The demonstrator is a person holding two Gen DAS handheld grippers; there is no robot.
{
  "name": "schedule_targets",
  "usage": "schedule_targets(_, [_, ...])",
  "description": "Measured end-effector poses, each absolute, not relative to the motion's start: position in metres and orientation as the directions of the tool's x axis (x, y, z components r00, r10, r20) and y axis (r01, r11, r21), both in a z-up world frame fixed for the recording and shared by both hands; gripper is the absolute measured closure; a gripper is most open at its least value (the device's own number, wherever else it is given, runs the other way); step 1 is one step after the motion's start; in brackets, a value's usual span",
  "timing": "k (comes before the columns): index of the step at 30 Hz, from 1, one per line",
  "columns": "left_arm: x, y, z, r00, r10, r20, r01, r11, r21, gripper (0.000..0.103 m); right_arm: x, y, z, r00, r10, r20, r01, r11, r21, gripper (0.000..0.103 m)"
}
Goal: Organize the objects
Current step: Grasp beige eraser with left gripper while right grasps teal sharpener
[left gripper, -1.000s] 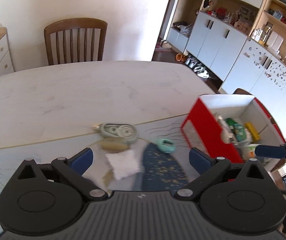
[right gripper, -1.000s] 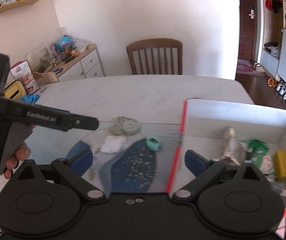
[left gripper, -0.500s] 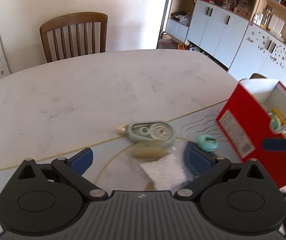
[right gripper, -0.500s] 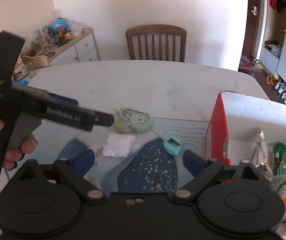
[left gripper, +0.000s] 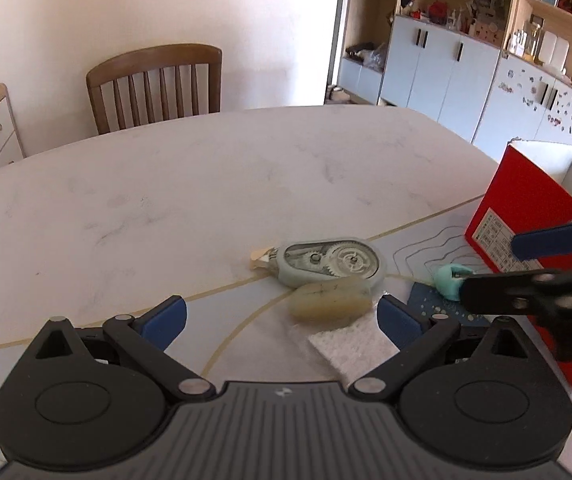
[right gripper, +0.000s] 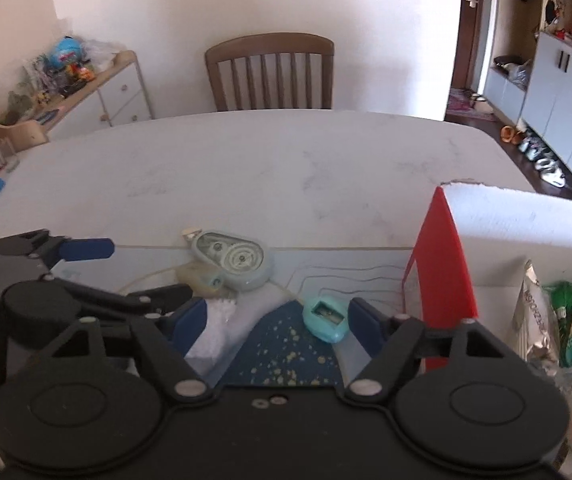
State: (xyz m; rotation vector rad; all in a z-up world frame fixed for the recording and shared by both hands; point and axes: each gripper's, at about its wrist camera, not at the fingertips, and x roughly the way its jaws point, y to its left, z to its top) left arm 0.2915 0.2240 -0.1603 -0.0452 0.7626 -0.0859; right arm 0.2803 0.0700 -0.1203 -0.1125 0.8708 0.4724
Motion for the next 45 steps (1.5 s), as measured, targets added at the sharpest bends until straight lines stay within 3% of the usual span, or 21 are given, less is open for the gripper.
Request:
schedule_targets(5, [0.293, 0.216, -0.168, 0.720, -0.093, -0.688, 0.057, 0.996, -0.075, 0.004, 0.293, 0.075, -0.132, 0.560, 0.290, -0.776, -0.310, 0.942, 0.128, 0.038])
schedule_targets(12, [0.296, 0.204, -0.176, 0.733, -0.080, -0.676, 0.050, 0.997, -0.063, 0.010, 0.307, 0.067, -0.148, 0.554, 0.201, -0.808, -0.115, 0.980, 0.165, 0.042])
schedule_targets(22, [0.303, 0.206, -0.179, 0.714, -0.124, -0.689, 0.031, 0.989, -0.146, 0.039, 0.315, 0.064, -0.165, 0.503, 0.172, -0.847, -0.014, 0.982, 0.191, 0.051])
schedule_targets(27, [0.304, 0.206, -0.178, 0.708, -0.150, -0.690, 0.035, 0.984, -0.177, 0.051, 0.316, 0.062, -0.166, 0.497, 0.170, -0.851, -0.005, 0.981, 0.193, 0.064])
schedule_targets(45, [0.281, 0.215, -0.138, 0.699, -0.143, -0.701, 0.008, 0.981, -0.192, 0.052, 0.292, 0.047, -0.123, 0.521, 0.247, -0.817, -0.072, 0.967, 0.246, 0.068])
